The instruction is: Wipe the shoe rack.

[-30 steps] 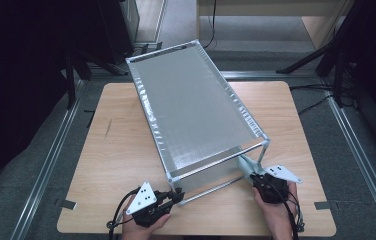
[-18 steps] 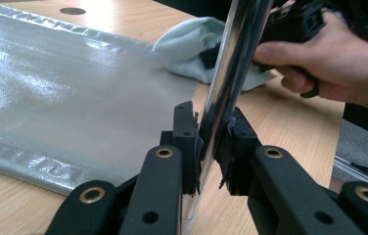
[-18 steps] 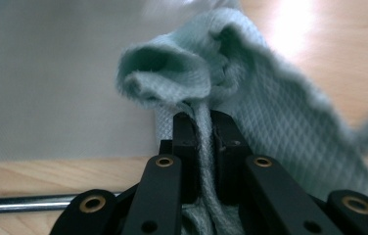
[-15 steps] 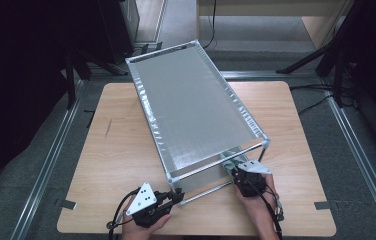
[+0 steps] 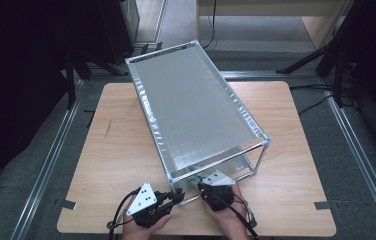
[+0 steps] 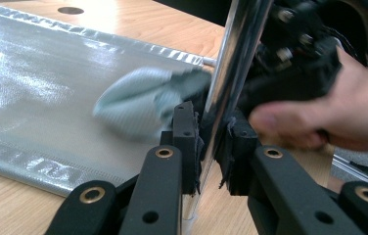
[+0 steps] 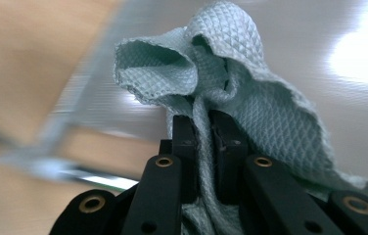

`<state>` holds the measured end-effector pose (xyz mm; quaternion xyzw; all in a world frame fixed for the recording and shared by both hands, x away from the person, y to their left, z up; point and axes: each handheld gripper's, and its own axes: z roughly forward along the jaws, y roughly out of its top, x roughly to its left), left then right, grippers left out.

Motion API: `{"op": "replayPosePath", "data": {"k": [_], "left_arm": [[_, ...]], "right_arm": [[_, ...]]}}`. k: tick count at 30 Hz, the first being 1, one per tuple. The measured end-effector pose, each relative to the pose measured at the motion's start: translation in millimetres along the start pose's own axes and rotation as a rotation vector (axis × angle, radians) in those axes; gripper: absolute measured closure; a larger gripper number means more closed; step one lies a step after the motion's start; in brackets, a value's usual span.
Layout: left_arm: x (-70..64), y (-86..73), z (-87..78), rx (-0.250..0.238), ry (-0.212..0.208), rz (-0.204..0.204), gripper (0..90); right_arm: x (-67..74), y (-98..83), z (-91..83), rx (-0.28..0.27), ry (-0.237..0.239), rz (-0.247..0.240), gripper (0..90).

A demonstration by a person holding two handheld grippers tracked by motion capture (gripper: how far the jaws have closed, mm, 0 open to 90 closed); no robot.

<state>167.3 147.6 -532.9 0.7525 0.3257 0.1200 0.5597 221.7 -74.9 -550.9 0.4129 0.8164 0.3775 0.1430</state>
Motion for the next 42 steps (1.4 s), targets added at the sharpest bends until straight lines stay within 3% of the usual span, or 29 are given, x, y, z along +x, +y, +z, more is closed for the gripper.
{"op": "replayPosePath", "data": {"k": [2, 3, 5, 8, 10, 20, 24, 25, 28, 30, 42], "left_arm": [[-0.2, 0.0, 0.0, 0.001, -0.003, 0.002, 79.6], [-0.6, -0.1, 0.1, 0.000, -0.003, 0.003, 79.6], [-0.3, 0.0, 0.0, 0.002, -0.005, 0.003, 79.6], [-0.7, 0.1, 0.0, 0.002, -0.002, 0.005, 79.7], [-0.7, 0.1, 0.0, 0.002, -0.003, 0.005, 79.7], [-0.8, 0.3, 0.0, 0.003, -0.002, 0.007, 79.8], [-0.7, 0.3, 0.0, 0.003, -0.002, 0.009, 79.8], [-0.7, 0.3, 0.0, 0.003, -0.002, 0.009, 79.8], [-0.5, 0.3, -0.1, 0.003, -0.003, 0.006, 79.8], [-0.9, 0.7, -0.1, 0.006, 0.001, 0.010, 79.8], [-0.8, 0.7, 0.0, 0.007, 0.000, 0.004, 79.7]], "right_arm": [[13.0, -0.6, 2.8, 0.005, 0.095, -0.010, 82.2], [19.1, -0.9, 3.5, 0.005, 0.109, -0.020, 82.2], [24.1, -1.2, 3.5, 0.001, 0.087, -0.045, 82.2], [15.6, -1.7, 2.0, -0.002, 0.087, -0.030, 82.1], [3.9, -2.3, -1.9, 0.003, 0.042, -0.025, 82.2], [-81.4, -11.4, -28.7, -0.031, -0.179, 0.131, 81.8], [-99.0, -16.1, -35.7, -0.052, -0.292, 0.147, 80.5], [-100.5, -17.0, -36.2, -0.059, -0.290, 0.154, 80.6], [-94.9, -16.8, -35.1, -0.053, -0.292, 0.149, 80.8], [-87.6, -16.3, -33.0, -0.054, -0.260, 0.142, 81.0], [-15.8, -10.2, -12.9, -0.030, -0.081, 0.046, 81.2]]}}
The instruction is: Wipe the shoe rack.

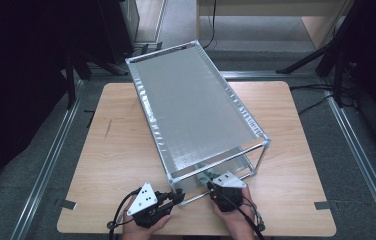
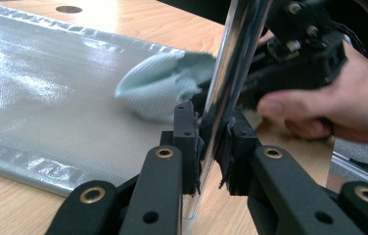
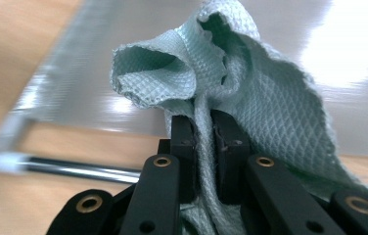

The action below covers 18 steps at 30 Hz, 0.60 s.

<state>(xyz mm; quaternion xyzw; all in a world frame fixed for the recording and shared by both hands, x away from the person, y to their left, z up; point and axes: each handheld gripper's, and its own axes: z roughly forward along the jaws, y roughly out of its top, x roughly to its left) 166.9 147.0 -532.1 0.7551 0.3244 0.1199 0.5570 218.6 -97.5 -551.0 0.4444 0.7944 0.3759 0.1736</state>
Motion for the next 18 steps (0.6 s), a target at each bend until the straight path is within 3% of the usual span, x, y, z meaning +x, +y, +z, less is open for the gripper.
{"op": "replayPosePath", "data": {"k": [7, 9, 12, 15, 18], "left_arm": [[-0.7, -0.3, 0.5, 0.000, -0.012, 0.002, 79.7], [-0.7, -0.3, 0.5, 0.000, -0.012, 0.003, 79.7], [-1.8, 0.0, 1.3, 0.001, -0.011, 0.010, 79.8], [-1.5, -0.1, 1.2, 0.001, -0.013, 0.010, 79.8], [-1.7, -0.1, 1.2, 0.000, -0.012, 0.010, 79.8]], "right_arm": [[38.5, -0.2, 5.8, 0.008, 0.106, -0.031, 81.0], [40.3, 0.4, 6.2, 0.013, 0.114, -0.030, 81.0], [32.2, 1.0, 5.8, 0.020, 0.147, -0.006, 81.2], [19.2, 1.2, 3.1, 0.021, 0.098, -0.009, 81.2], [-2.5, 0.3, -1.2, 0.014, 0.039, 0.020, 81.2]]}}
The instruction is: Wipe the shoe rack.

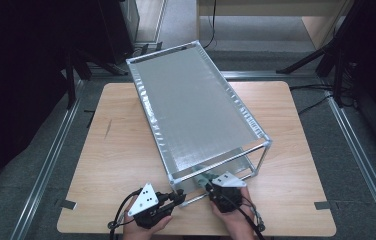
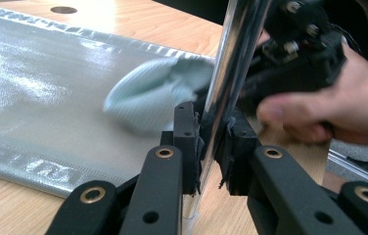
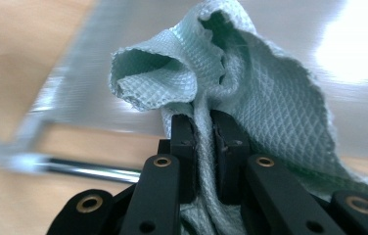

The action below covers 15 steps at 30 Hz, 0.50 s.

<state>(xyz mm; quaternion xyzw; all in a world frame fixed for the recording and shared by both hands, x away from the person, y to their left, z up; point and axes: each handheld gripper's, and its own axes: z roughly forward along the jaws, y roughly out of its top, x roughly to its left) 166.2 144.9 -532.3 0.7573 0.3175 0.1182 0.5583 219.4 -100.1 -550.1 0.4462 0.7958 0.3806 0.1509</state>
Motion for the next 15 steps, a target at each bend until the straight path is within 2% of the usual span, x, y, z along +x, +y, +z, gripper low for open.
{"op": "replayPosePath", "data": {"k": [2, 6, 8, 10, 12, 15], "left_arm": [[0.0, 0.0, 0.0, 0.000, -0.001, 0.000, 79.9], [0.2, 0.0, 0.0, 0.000, -0.001, 0.000, 79.8], [0.1, 0.0, 0.0, 0.000, 0.000, 0.001, 79.8], [0.3, 0.0, -0.1, 0.001, 0.000, 0.002, 79.9], [1.7, 0.1, -0.5, 0.000, 0.003, -0.002, 79.8], [3.4, -0.1, -1.4, -0.002, 0.007, -0.006, 79.8]], "right_arm": [[-16.4, -0.2, -4.3, -0.004, -0.031, 0.029, 81.1], [-48.5, -2.1, -14.7, -0.029, -0.135, 0.079, 80.3], [-62.1, -3.4, -20.6, -0.044, -0.170, 0.105, 80.2], [-72.3, -4.5, -27.4, -0.054, -0.222, 0.114, 80.4], [-79.7, -5.9, -33.3, -0.061, -0.249, 0.123, 80.7], [-87.4, -10.2, -48.3, -0.066, -0.257, 0.130, 81.2]]}}
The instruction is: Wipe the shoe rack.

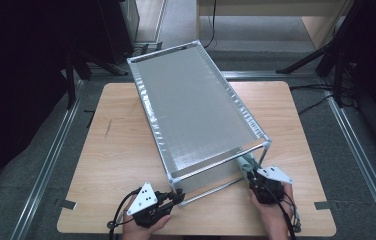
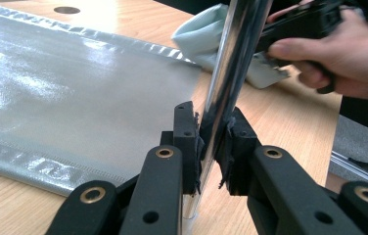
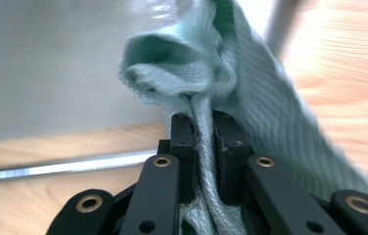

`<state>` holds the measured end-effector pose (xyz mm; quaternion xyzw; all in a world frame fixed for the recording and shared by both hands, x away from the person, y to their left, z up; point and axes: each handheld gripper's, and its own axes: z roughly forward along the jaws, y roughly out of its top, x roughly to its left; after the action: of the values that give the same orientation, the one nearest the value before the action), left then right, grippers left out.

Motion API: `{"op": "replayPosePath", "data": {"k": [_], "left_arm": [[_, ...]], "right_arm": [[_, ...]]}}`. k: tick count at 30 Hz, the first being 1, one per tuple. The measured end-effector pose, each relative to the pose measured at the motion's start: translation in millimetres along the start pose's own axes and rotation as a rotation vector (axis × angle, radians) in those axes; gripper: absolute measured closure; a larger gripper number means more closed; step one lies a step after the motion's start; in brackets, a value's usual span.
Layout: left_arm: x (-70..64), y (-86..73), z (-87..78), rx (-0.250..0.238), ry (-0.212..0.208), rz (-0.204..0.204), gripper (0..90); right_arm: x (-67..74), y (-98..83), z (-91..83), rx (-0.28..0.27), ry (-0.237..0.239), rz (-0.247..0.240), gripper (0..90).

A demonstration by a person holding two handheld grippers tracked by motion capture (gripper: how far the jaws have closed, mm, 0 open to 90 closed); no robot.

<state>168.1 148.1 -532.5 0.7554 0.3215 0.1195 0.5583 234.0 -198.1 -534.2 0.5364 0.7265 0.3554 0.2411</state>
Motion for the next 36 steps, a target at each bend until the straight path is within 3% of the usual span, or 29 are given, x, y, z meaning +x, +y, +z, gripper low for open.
{"op": "replayPosePath", "data": {"k": [3, 7, 10, 12, 15, 18, 20, 24, 27, 30, 32, 36], "left_arm": [[1.1, 0.2, 0.1, 0.000, 0.002, -0.001, 79.8], [2.0, 0.6, 0.3, 0.001, 0.002, 0.001, 79.8], [2.6, 0.6, 0.1, 0.001, 0.000, 0.001, 79.8], [2.9, 0.6, 0.1, 0.001, 0.000, 0.000, 79.8], [2.8, 0.3, 0.1, -0.001, 0.002, -0.002, 79.8], [2.7, 0.2, 0.2, -0.001, 0.002, -0.003, 79.8], [2.5, 0.1, 0.2, -0.002, 0.004, -0.003, 79.8], [2.6, -0.1, 0.1, -0.003, 0.003, -0.003, 79.8], [2.6, -0.1, 0.1, -0.003, 0.003, -0.002, 79.8], [2.6, 0.0, 0.2, -0.003, 0.003, -0.001, 79.9], [2.9, 0.1, 0.1, -0.001, 0.001, 0.000, 79.8], [3.3, 0.4, 0.2, 0.000, -0.002, 0.003, 79.9]], "right_arm": [[-14.8, -4.3, -19.6, -0.003, -0.023, 0.003, 81.4], [-41.7, -6.5, -37.5, -0.028, -0.069, 0.066, 81.9], [-64.3, -3.4, -55.8, -0.086, -0.087, 0.143, 82.1], [-71.9, 2.2, -67.2, -0.130, -0.092, 0.158, 82.2], [-71.7, 12.7, -80.5, -0.206, -0.073, 0.186, 82.4], [-54.4, 25.4, -83.1, -0.280, -0.020, 0.150, 82.3], [-42.8, 30.5, -80.0, -0.301, 0.017, 0.128, 82.3], [-27.7, 28.3, -61.9, -0.256, 0.047, 0.109, 82.4], [-24.3, 13.4, -42.7, -0.171, 0.039, 0.108, 82.5], [-22.9, -2.6, -21.1, -0.051, 0.038, 0.113, 82.4], [-21.7, -7.9, -13.1, -0.014, 0.040, 0.114, 82.4], [-15.8, 0.5, -19.3, -0.028, 0.041, 0.112, 82.4]]}}
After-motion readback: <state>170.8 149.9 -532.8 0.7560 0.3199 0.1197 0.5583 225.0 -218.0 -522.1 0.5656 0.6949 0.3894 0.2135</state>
